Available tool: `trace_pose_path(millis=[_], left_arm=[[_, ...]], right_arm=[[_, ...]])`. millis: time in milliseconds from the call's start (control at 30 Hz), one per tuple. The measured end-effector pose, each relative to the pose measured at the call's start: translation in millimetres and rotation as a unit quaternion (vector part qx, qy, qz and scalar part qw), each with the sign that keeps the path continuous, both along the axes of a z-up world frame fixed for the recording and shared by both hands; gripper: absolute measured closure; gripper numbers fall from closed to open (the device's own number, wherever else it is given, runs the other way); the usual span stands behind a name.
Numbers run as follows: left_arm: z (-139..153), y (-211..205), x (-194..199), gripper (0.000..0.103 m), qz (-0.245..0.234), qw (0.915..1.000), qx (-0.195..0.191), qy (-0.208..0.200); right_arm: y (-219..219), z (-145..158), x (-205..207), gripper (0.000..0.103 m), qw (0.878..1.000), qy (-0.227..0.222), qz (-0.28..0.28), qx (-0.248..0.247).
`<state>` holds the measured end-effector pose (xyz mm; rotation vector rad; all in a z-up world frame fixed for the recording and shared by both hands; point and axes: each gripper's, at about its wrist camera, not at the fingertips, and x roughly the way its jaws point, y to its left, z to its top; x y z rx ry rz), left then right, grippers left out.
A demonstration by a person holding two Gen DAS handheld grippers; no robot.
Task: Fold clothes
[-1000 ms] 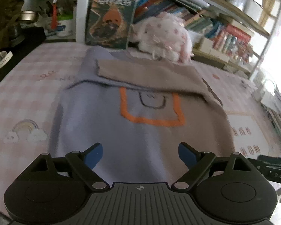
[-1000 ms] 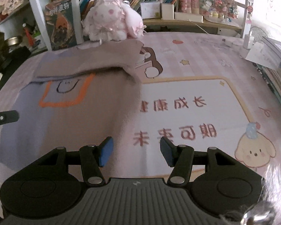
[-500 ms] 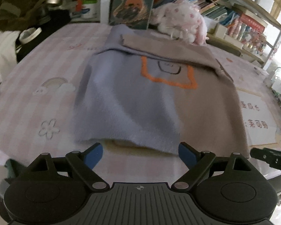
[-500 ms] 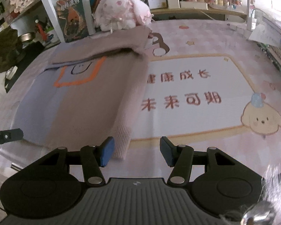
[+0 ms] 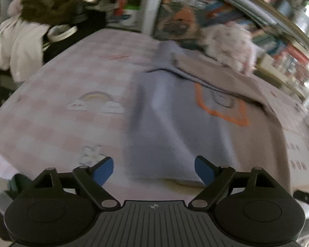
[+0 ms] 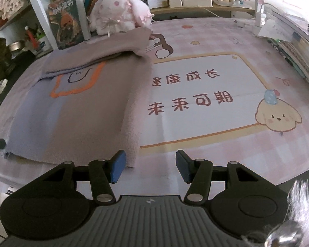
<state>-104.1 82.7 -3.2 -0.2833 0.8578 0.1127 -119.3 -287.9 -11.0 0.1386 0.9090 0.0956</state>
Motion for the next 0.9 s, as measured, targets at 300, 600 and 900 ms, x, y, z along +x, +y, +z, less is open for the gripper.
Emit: trace_pose_path(millis=[300,600,900], left_arm=[[-22,30,28,0.066,0.005,0.9997,-0.016,0.018],[-26,6,45,0.064,-0.059,0.9964,0.059,0.016],[10,-5,22,0.1,-0.089,0.9823,0.15,-0.069]], right_arm=[[14,1,6,0.051,0.999,0.003,-0.031,-0.02],[18,1,7,0.052,0.998,0.008,-0.05,-0.031],[19,5,12,0.056,0.998,0.001,-0.06,-0.034]])
